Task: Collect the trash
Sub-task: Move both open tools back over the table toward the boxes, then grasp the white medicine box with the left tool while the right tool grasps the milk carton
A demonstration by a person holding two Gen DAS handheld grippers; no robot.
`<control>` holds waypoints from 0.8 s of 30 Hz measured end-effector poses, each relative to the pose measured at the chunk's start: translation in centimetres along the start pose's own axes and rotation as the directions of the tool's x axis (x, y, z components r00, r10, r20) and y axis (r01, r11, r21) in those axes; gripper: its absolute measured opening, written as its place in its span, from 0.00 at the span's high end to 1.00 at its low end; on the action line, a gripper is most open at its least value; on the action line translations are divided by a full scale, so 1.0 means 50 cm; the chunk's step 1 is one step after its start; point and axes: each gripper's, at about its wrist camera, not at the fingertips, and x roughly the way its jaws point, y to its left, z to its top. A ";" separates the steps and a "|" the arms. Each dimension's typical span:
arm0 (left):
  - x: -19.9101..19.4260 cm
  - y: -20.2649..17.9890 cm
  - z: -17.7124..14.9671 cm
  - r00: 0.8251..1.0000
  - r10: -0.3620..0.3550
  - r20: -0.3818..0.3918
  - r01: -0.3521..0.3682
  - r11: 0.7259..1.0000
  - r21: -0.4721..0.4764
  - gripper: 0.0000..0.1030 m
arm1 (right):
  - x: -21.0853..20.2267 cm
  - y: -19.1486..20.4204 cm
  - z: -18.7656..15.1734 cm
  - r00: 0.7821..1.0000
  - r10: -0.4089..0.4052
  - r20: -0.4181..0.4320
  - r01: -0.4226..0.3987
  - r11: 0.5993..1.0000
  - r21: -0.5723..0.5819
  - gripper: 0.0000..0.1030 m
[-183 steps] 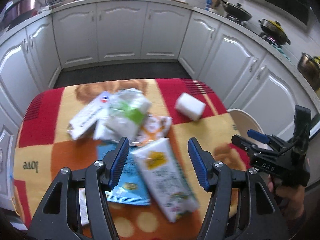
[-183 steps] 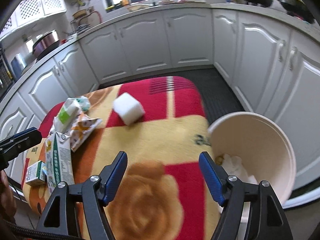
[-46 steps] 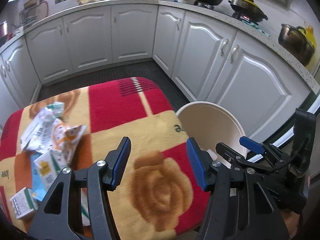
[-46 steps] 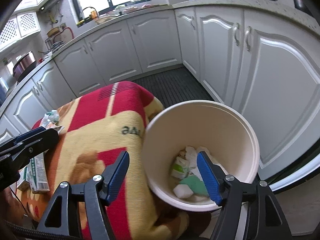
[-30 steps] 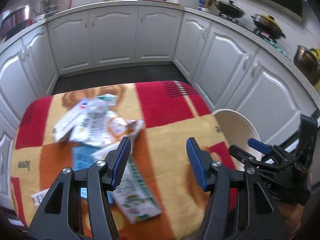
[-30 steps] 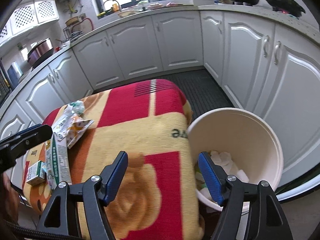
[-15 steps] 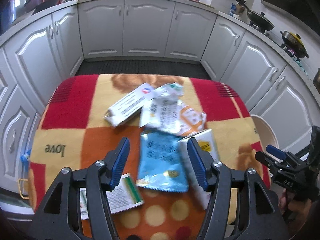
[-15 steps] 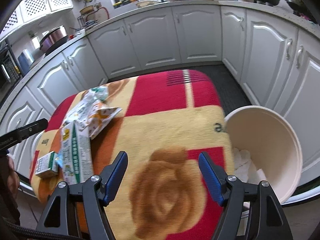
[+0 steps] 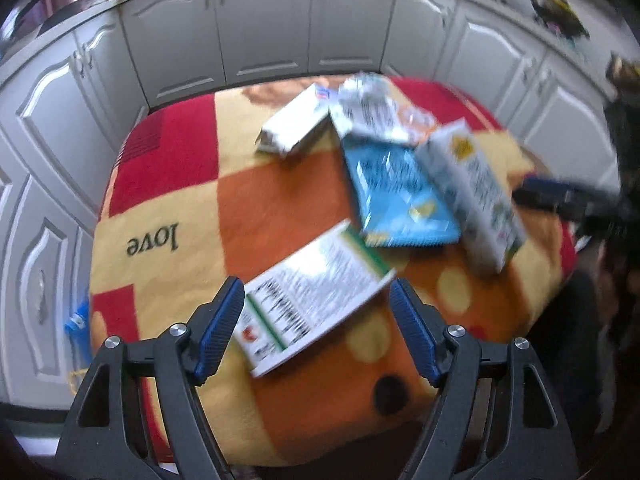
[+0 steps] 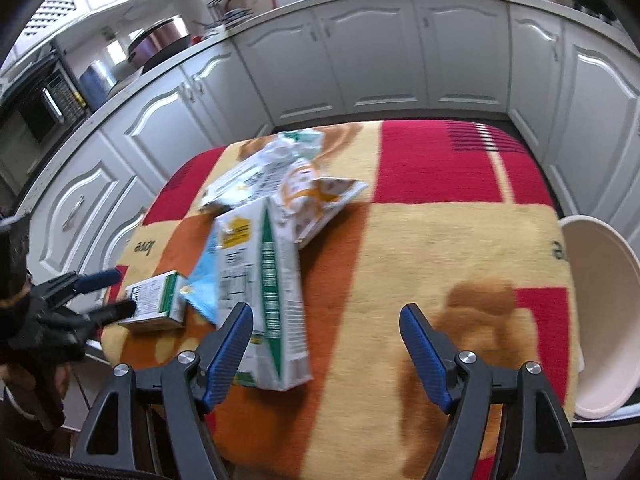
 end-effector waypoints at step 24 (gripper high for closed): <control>0.112 0.022 0.032 0.993 0.104 -0.059 -0.108 0.993 -0.056 0.33 | 0.099 0.078 0.017 0.999 -0.014 -0.046 0.011 0.997 -0.082 0.49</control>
